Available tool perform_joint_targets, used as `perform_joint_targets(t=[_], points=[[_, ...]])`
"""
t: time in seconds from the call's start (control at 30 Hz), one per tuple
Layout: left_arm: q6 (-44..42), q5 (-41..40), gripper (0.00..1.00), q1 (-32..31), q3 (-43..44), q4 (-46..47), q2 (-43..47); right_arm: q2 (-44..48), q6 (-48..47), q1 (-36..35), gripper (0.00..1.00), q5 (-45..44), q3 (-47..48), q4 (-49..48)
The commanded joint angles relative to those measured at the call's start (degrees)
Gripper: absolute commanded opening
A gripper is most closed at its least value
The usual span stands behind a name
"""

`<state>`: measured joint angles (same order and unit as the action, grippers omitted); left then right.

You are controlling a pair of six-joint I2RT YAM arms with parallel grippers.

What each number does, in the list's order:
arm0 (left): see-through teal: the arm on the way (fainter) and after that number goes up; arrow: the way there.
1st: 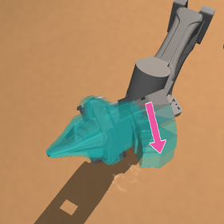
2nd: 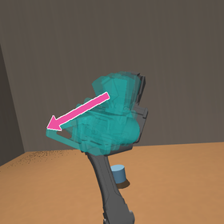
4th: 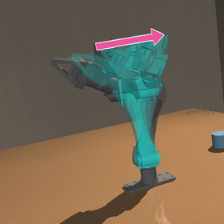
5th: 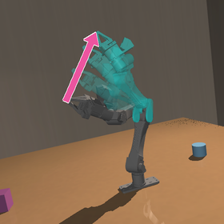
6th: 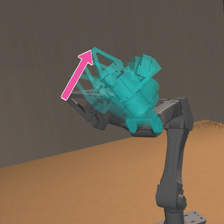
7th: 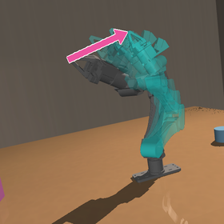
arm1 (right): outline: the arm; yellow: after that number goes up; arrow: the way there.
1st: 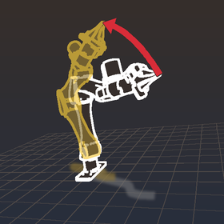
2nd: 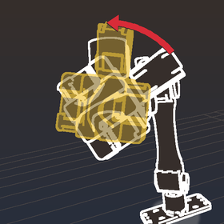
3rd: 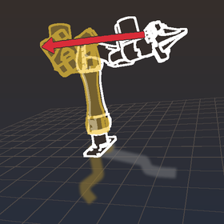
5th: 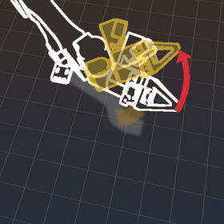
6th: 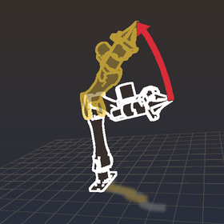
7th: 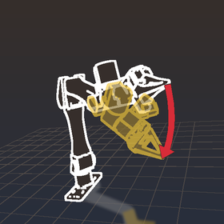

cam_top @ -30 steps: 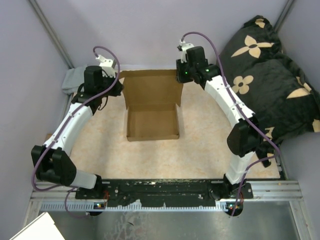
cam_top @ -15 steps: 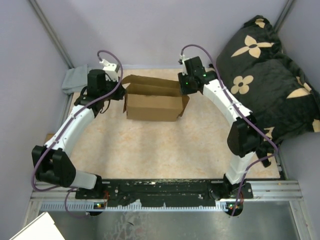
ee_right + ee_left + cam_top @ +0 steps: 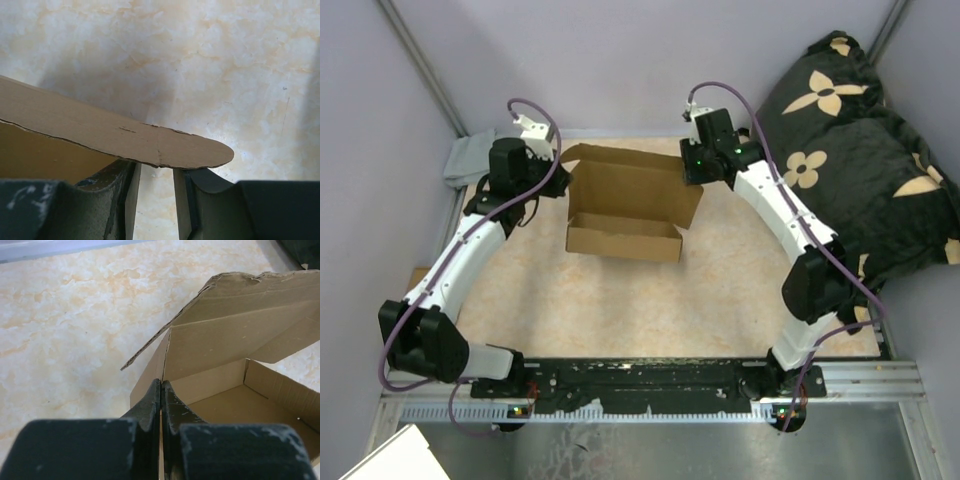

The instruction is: Fold the paper box

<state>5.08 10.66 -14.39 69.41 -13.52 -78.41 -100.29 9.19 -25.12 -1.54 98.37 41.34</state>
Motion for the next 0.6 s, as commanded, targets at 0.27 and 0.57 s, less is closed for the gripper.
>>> perform_joint_targets(t=[0.27, 0.57], points=[[2.47, 1.32, 0.0, -0.11, 3.78, 4.51, 4.12, 7.16, -0.42, -0.45, 0.33, 0.3, 3.62, -0.31], [2.35, 0.75, 0.0, -0.11, 4.33, 4.37, 5.16, 7.85, -0.18, -0.46, 0.37, 1.36, 6.2, 0.08]])
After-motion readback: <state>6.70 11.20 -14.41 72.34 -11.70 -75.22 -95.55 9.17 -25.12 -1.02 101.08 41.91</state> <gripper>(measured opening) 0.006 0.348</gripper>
